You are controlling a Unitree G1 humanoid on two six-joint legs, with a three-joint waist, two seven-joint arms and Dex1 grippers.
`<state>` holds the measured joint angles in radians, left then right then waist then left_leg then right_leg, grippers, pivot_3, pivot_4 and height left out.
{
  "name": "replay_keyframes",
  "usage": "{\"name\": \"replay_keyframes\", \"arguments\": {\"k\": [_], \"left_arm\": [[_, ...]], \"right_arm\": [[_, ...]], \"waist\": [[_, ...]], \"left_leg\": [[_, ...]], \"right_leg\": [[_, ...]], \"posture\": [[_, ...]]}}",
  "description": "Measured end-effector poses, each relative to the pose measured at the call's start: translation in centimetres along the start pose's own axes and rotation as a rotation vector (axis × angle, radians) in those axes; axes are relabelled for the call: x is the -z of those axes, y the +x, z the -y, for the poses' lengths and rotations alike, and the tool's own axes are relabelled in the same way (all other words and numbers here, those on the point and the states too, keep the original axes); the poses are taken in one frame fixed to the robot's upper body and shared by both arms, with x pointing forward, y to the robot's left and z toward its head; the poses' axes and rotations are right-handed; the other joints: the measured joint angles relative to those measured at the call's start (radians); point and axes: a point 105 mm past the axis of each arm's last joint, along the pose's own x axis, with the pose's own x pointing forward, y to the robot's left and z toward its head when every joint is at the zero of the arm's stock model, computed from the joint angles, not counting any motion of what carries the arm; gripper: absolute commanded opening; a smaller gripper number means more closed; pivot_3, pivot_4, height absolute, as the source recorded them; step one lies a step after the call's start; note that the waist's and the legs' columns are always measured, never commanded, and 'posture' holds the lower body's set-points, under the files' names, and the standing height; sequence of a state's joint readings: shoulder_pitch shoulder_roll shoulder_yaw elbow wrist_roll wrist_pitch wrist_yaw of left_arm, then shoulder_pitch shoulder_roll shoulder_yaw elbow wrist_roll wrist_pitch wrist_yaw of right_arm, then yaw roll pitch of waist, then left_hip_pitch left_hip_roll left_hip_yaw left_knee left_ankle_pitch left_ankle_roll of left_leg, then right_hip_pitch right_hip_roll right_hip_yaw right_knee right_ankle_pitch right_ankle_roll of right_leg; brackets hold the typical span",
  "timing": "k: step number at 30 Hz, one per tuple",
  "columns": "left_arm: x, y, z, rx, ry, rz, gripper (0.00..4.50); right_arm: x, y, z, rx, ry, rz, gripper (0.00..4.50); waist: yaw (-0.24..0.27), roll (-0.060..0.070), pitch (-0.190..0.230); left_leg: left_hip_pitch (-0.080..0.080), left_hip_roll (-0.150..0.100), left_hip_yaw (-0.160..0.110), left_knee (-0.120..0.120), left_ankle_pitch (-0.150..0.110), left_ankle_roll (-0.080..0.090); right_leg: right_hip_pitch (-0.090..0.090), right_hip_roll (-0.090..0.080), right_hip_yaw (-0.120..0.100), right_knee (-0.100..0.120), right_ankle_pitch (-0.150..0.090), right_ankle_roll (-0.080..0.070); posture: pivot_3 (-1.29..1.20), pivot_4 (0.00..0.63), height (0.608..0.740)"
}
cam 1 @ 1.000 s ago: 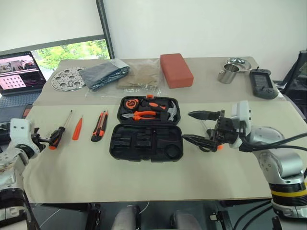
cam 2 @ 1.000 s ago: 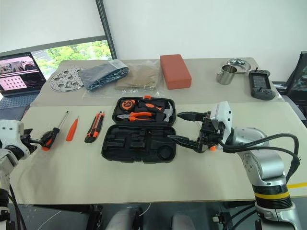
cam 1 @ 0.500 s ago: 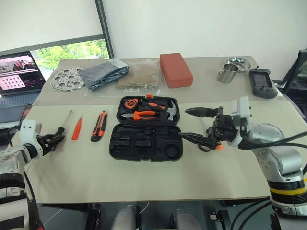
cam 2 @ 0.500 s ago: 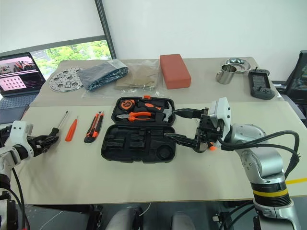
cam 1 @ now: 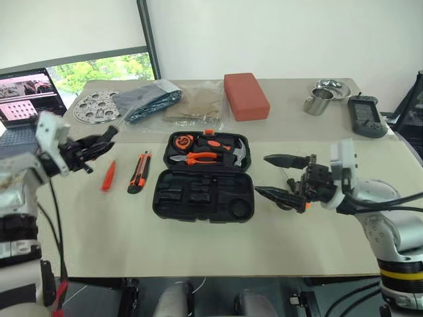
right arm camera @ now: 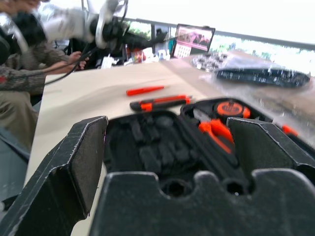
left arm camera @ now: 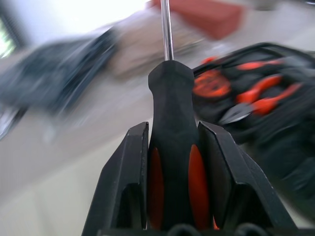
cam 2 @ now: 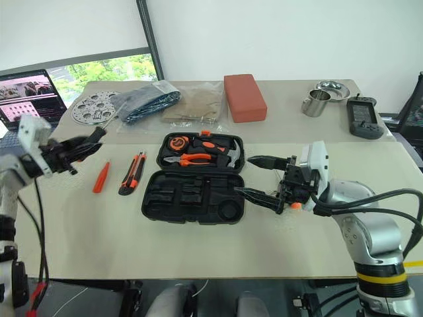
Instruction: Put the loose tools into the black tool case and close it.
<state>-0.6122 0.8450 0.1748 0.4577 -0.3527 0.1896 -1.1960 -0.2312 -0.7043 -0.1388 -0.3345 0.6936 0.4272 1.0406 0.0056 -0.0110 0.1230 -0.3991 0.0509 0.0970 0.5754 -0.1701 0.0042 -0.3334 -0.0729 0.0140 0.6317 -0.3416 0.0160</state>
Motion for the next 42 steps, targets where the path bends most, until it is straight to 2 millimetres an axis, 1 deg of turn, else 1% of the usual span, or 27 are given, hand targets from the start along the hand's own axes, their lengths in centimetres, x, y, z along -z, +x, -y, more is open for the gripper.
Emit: {"name": "replay_keyframes", "arguments": {"k": [2, 3, 4, 6, 9, 13, 17, 24, 28, 31, 38, 42], "left_arm": [[0.6, 2.0, 2.2, 0.151, 0.087, -0.042, 1.09], [1.4, 3.5, 3.8, 0.264, 0.138, -0.079, 1.09], [1.6, 3.9, 4.1, 0.286, 0.147, -0.087, 1.09], [2.4, 5.7, 5.5, 0.399, 0.212, -0.138, 1.09], [2.7, 7.1, 6.1, 0.478, 0.305, -0.179, 1.09], [2.9, 9.3, 6.2, 0.514, 0.396, -0.219, 1.09], [3.1, 9.8, 6.4, 0.548, 0.419, -0.237, 1.09], [3.9, 10.5, 7.0, 0.592, 0.434, -0.28, 1.09], [3.9, 10.8, 7.4, 0.605, 0.436, -0.278, 1.09], [4.1, 11.1, 7.7, 0.612, 0.44, -0.283, 1.09], [4.5, 11.5, 7.4, 0.583, 0.475, -0.328, 1.09], [4.5, 11.9, 7.2, 0.566, 0.495, -0.346, 1.09]], "right_arm": [[0.4, -0.3, 0.0, 0.009, 0.01, -0.014, 4.5], [0.5, -0.5, 0.0, 0.016, 0.01, -0.022, 4.5], [0.5, -0.5, 0.0, 0.016, 0.009, -0.026, 4.5], [0.6, -0.8, 0.2, 0.029, 0.001, -0.04, 4.5], [1.0, -1.2, 0.3, 0.06, -0.003, -0.059, 4.5], [1.2, -1.5, 0.2, 0.091, -0.008, -0.068, 4.5], [1.4, -1.9, -0.2, 0.104, -0.008, -0.078, 4.5], [1.7, -2.7, 0.5, 0.185, -0.018, -0.12, 4.5], [1.6, -2.8, 0.6, 0.186, 0.009, -0.108, 4.5], [1.3, -2.8, 1.0, 0.21, -0.004, -0.102, 4.5], [1.3, -2.7, 1.0, 0.211, -0.003, -0.103, 4.5], [1.4, -2.7, 0.9, 0.209, 0.004, -0.108, 4.5]], "waist": [[-0.003, 0.001, 0.0], [-0.006, 0.001, 0.0], [-0.005, 0.001, 0.0], [-0.005, 0.001, 0.0], [-0.005, 0.001, 0.0], [0.001, 0.001, 0.0], [0.0, 0.001, 0.0], [0.001, 0.001, 0.0], [0.002, 0.001, 0.0], [0.002, 0.001, 0.0], [0.003, 0.001, 0.0], [0.004, 0.001, 0.0]], "left_leg": [[0.0, 0.0, 0.001, 0.001, 0.0, 0.0], [-0.001, 0.001, 0.001, 0.002, 0.0, 0.0], [-0.001, 0.001, 0.001, 0.003, 0.0, 0.0], [-0.004, 0.003, 0.0, 0.006, 0.0, 0.0], [-0.006, 0.004, -0.002, 0.007, 0.0, 0.0], [-0.007, 0.004, -0.003, 0.01, 0.0, 0.001], [-0.008, 0.004, -0.003, 0.014, -0.001, 0.002], [-0.008, 0.004, -0.004, 0.014, -0.002, 0.003], [-0.008, 0.004, -0.004, 0.014, -0.002, 0.003], [-0.008, 0.004, -0.004, 0.015, -0.002, 0.003], [-0.008, 0.004, -0.004, 0.015, -0.002, 0.003], [-0.007, 0.003, -0.005, 0.016, -0.002, 0.003]], "right_leg": [[0.0, 0.003, 0.001, 0.0, 0.0, 0.0], [-0.001, 0.005, 0.002, 0.0, 0.0, 0.0], [-0.001, 0.006, 0.002, 0.0, 0.0, 0.0], [-0.002, 0.01, 0.003, 0.0, 0.0, 0.0], [-0.003, 0.013, 0.004, 0.0, 0.0, -0.001], [-0.003, 0.013, 0.004, 0.0, 0.0, -0.001], [-0.002, 0.014, 0.005, 0.001, 0.0, -0.001], [-0.002, 0.014, 0.005, 0.002, 0.0, -0.001], [-0.002, 0.014, 0.004, 0.002, 0.0, -0.001], [-0.002, 0.014, 0.004, 0.002, 0.0, -0.001], [-0.002, 0.014, 0.004, 0.003, 0.0, -0.001], [-0.002, 0.014, 0.005, 0.007, 0.0, -0.001]], "posture": [[0.0, 0.15, 0.74], [0.0, 0.15, 0.74], [0.0, 0.15, 0.74], [0.0, 0.15, 0.74], [0.0, 0.15, 0.74], [0.0, 0.15, 0.74], [0.0, 0.15, 0.74], [0.0, 0.15, 0.74], [0.0, 0.15, 0.74], [0.0, 0.15, 0.74], [0.0, 0.15, 0.74], [0.0, 0.15, 0.74]]}}
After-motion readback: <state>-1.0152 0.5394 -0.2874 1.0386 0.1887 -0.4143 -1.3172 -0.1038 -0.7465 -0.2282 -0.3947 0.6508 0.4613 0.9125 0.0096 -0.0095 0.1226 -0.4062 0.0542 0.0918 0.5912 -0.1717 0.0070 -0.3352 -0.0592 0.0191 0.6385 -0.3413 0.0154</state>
